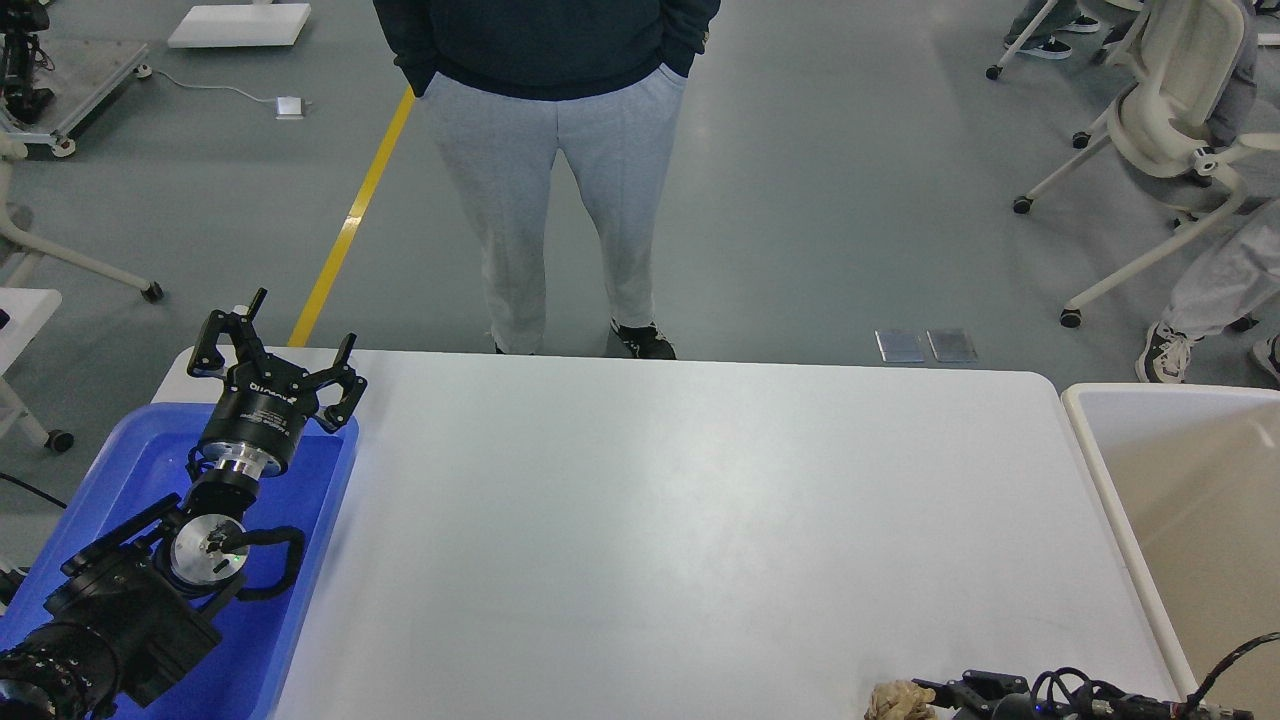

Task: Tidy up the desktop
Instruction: 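Close the right gripper on the beige crumpled object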

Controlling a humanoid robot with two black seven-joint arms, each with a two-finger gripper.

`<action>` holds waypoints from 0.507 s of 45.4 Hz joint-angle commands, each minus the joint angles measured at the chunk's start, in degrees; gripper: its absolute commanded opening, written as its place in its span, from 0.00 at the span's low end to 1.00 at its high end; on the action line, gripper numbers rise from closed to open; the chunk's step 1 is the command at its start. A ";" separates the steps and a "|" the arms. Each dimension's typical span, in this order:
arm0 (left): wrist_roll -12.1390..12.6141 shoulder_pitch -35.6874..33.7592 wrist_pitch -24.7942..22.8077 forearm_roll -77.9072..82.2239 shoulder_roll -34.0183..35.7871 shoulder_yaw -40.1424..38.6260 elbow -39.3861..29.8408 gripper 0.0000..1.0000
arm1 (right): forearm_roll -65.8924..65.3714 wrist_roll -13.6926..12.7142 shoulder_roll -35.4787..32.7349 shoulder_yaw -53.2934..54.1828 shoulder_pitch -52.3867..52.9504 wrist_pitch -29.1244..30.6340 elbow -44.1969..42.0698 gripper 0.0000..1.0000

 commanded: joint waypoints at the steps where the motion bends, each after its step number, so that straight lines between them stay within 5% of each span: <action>1: 0.00 -0.01 0.00 0.00 0.04 -0.07 0.00 1.00 | 0.54 1.21 0.12 -2.19 -0.01 -0.86 -0.75 0.00; 23: 0.00 -0.01 0.00 0.00 -0.05 0.02 0.00 1.00 | 13.98 2.18 -4.62 -1.93 8.07 3.87 5.13 0.00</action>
